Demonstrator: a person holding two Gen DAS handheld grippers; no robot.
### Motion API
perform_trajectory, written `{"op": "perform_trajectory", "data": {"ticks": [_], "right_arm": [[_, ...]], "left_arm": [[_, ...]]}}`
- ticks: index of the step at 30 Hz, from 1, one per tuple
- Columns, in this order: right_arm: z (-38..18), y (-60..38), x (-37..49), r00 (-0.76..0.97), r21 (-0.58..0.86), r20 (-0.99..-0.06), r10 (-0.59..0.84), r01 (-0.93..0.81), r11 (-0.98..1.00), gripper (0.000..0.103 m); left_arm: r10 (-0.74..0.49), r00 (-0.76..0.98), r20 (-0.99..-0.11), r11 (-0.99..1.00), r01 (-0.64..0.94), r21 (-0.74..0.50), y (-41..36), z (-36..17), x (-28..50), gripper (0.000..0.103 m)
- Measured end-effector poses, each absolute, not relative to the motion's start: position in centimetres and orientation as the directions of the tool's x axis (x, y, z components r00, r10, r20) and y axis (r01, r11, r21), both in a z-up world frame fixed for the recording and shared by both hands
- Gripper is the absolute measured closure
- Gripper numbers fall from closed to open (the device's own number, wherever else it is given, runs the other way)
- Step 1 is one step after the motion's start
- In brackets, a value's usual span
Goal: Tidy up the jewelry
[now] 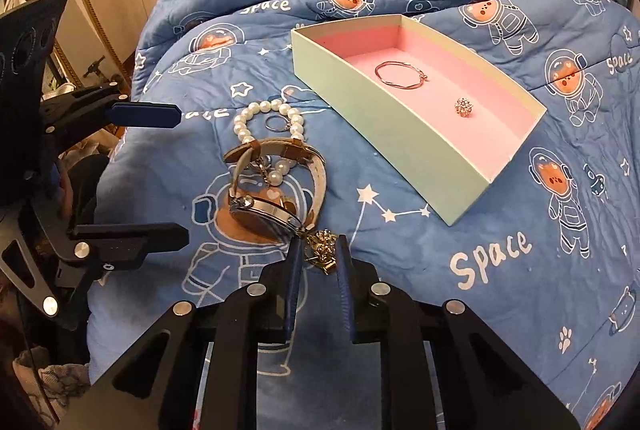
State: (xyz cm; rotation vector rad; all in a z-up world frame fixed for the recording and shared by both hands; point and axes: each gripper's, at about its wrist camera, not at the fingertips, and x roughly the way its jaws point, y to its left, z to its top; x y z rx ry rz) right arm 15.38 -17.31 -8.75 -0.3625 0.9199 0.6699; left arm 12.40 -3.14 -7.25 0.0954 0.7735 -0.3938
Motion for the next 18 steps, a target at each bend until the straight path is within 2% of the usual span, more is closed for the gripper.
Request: {"op": "perform_trajectory", "data": {"ticks": [7,10,18], "right_arm": [[-8.6,-17.9,15.6,0.413,0.047,-0.815,0.406,-0.651,0.757,0.087],[-8.6,-18.1,15.6,0.402,0.077,-0.813,0.421,-0.642,0.763,0.087],[-8.7,-18.5,15.8,0.388,0.123,-0.812,0.437,-0.617,0.777,0.087]], "left_arm": [[-0.316,0.646,-0.695,0.924,0.377,-0.07,-3.4,-7.4,12.8,0.009],[-0.323,0.642,-0.695,0.923,0.376,-0.082,-3.5,-7.4,13.2,0.014],[-0.326,0.633,-0.702,0.919,0.387,-0.078,-4.1,-7.7,13.2,0.015]]}}
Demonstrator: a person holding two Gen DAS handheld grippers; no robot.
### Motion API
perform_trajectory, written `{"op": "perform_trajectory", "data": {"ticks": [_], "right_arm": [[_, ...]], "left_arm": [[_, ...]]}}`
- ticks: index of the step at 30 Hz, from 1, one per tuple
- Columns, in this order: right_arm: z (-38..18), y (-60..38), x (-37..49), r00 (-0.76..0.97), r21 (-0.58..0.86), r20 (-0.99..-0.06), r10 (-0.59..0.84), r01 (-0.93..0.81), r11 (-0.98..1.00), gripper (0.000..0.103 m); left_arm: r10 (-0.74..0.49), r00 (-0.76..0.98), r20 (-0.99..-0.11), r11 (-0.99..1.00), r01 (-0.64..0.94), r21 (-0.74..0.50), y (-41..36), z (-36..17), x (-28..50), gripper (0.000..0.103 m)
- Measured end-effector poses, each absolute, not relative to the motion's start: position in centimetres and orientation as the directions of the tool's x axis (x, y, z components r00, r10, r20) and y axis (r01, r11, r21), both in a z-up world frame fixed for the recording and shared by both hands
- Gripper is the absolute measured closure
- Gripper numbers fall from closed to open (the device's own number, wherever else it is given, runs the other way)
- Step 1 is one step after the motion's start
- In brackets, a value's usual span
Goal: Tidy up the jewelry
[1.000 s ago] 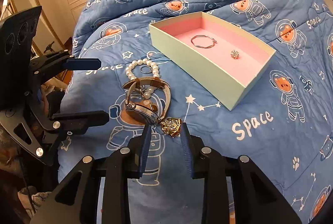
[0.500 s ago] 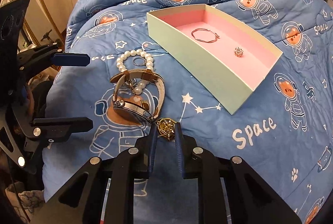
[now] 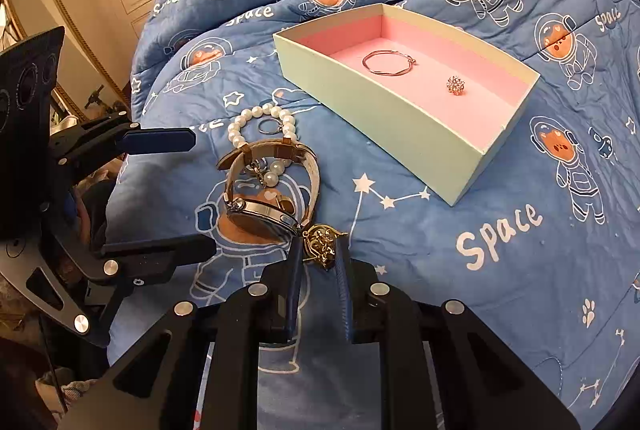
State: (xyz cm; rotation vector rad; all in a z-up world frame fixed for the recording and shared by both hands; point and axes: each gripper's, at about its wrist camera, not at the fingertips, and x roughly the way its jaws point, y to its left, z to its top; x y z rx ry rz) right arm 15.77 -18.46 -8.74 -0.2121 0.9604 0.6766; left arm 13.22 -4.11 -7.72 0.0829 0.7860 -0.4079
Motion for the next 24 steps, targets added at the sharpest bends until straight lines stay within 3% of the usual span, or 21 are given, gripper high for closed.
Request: {"op": "perform_trajectory", "data": {"ticks": [13,24], "right_arm": [[-6.9,-20.2,15.3,0.427,0.173,-0.769,0.475,-0.576,0.799,0.088],[-7.2,-23.8,15.9,0.406,0.377,-0.726,0.555,-0.44,0.815,0.088]], "left_arm": [[-0.317,0.637,-0.703,0.92,0.386,-0.066,-4.6,-8.1,13.7,0.018],[-0.301,0.648,-0.699,0.917,0.399,-0.025,-6.2,-8.4,15.0,0.023]]}}
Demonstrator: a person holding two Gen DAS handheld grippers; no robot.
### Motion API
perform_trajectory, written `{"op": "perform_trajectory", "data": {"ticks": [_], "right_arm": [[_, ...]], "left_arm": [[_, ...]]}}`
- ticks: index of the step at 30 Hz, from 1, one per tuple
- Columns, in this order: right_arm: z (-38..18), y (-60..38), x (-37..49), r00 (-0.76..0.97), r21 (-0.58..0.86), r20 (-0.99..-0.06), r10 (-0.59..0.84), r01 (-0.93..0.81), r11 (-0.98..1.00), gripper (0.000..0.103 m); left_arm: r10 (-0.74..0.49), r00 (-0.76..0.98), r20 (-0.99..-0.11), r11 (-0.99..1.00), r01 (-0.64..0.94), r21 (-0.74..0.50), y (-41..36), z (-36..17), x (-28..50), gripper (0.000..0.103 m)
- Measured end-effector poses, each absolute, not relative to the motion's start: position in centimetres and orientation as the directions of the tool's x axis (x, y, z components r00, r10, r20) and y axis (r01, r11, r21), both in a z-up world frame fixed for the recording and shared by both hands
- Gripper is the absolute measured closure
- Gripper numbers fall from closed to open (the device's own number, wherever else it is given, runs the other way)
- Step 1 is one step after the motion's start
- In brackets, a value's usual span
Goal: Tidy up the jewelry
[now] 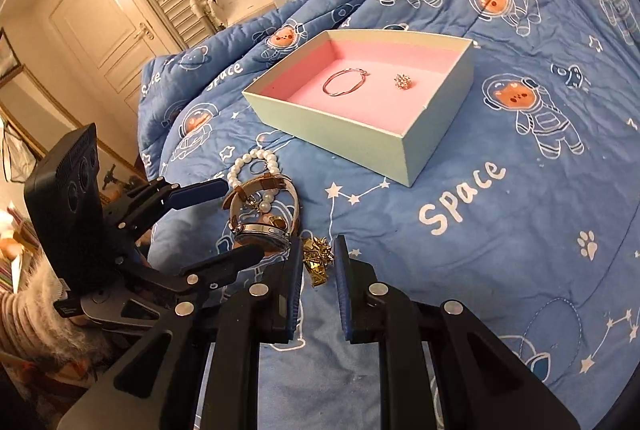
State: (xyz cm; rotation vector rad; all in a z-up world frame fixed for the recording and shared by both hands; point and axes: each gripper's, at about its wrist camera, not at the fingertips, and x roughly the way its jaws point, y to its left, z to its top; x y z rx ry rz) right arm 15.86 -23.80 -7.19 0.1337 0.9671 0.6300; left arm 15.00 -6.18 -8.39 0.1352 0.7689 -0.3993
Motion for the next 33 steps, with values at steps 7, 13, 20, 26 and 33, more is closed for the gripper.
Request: {"op": "perform_trajectory", "data": {"ticks": [7,13,20,26,33], "right_arm": [[-8.0,-23.9,15.3,0.403,0.347,-0.75,0.525,-0.436,0.831,0.086],[-8.0,-24.5,14.8,0.425,0.299,-0.766,0.483,-0.429,0.852,0.064],[-7.6,-23.9,13.1,0.442,0.203,-0.782,0.439,-0.485,0.85,0.065],[-7.1,-22.4,13.1,0.461,0.157,-0.77,0.441,-0.532,0.832,0.083],[-6.9,-21.8,13.1,0.486,0.122,-0.775,0.402,-0.51,0.852,0.091]], "left_arm": [[-0.324,0.635,-0.701,0.9,0.435,-0.022,-7.0,-8.4,15.5,0.042],[-0.33,0.636,-0.698,0.898,0.44,-0.024,-7.1,-8.4,15.4,0.046],[-0.344,0.633,-0.693,0.894,0.447,-0.035,-7.0,-8.3,15.2,0.053],[-0.358,0.632,-0.688,0.894,0.445,-0.056,-6.9,-8.2,15.0,0.056],[-0.377,0.628,-0.681,0.893,0.44,-0.089,-6.4,-8.1,14.7,0.061]]}}
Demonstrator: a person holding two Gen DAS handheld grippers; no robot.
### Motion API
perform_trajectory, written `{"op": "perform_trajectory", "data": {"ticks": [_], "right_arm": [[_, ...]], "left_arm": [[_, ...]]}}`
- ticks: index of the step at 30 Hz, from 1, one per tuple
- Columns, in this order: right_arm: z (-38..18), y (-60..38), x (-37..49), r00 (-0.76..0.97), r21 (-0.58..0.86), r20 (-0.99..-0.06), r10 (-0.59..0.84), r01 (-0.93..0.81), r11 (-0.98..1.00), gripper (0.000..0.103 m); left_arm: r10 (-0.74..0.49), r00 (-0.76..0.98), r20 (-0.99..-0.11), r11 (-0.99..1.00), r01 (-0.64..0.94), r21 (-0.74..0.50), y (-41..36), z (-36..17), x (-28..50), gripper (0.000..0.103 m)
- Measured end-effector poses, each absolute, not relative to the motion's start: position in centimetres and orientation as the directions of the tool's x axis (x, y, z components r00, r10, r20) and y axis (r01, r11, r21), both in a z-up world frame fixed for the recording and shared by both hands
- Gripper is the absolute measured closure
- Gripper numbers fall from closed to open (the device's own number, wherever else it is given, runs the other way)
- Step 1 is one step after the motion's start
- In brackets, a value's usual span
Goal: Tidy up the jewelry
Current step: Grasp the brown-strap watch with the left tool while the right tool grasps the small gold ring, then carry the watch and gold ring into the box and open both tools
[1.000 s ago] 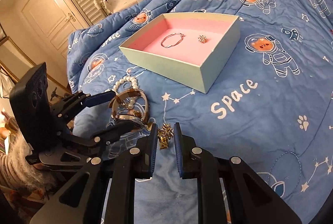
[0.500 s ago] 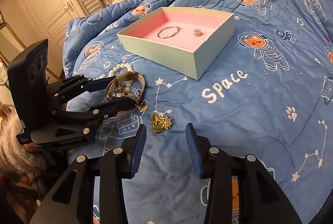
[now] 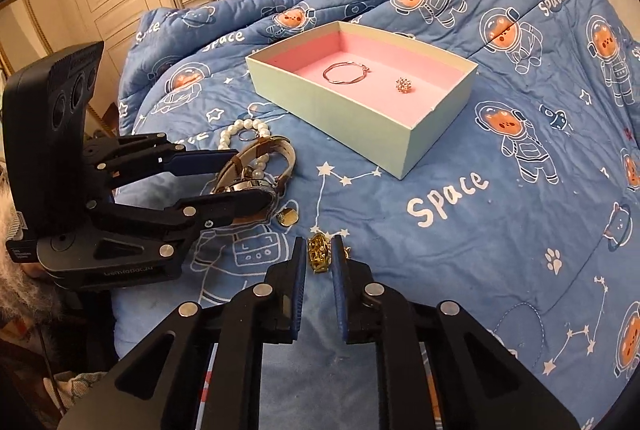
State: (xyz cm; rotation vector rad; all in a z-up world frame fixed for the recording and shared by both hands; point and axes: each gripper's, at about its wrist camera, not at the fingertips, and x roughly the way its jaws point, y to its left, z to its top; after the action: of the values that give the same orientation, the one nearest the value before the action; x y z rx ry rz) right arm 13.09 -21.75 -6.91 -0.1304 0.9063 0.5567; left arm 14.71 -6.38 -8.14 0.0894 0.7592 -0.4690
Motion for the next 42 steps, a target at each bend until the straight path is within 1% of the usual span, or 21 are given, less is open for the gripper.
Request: {"op": "perform_trajectory", "data": {"ticks": [2,8,11,15,17,22,32,42], "right_arm": [[-6.7,-22.2,12.8,0.484,0.145,-0.771,0.414,-0.5,0.854,0.092],[-8.9,-22.4,12.7,0.431,0.171,-0.811,0.395,-0.471,0.865,0.092],[-9.2,-22.3,13.3,0.43,0.196,-0.805,0.409,-0.458,0.867,0.092],[-9.2,-21.6,13.8,0.434,0.188,-0.802,0.41,-0.468,0.863,0.092],[-9.3,-21.6,14.0,0.435,0.193,-0.801,0.412,-0.463,0.865,0.095],[-9.1,-21.8,13.9,0.438,0.209,-0.793,0.424,-0.458,0.864,0.095],[-7.3,-21.7,12.8,0.443,0.22,-0.772,0.456,-0.486,0.846,0.096],[-3.2,-20.9,13.6,0.475,0.214,-0.726,0.498,-0.532,0.819,0.096]], "left_arm": [[-0.383,0.625,-0.68,0.894,0.436,-0.102,-6.3,-8.1,14.6,0.062],[-0.398,0.623,-0.674,0.894,0.428,-0.132,-5.9,-8.2,14.3,0.063],[-0.403,0.622,-0.672,0.893,0.427,-0.141,-5.8,-8.1,14.2,0.063],[-0.409,0.62,-0.669,0.892,0.426,-0.151,-5.7,-8.0,14.0,0.064],[-0.413,0.62,-0.667,0.892,0.423,-0.158,-5.6,-8.0,13.9,0.064],[-0.418,0.622,-0.662,0.894,0.413,-0.176,-5.1,-7.9,13.6,0.065],[-0.433,0.638,-0.637,0.893,0.4,-0.207,-4.2,-6.6,12.9,0.065],[-0.447,0.671,-0.591,0.889,0.409,-0.207,-3.2,-3.2,13.9,0.065]]}}
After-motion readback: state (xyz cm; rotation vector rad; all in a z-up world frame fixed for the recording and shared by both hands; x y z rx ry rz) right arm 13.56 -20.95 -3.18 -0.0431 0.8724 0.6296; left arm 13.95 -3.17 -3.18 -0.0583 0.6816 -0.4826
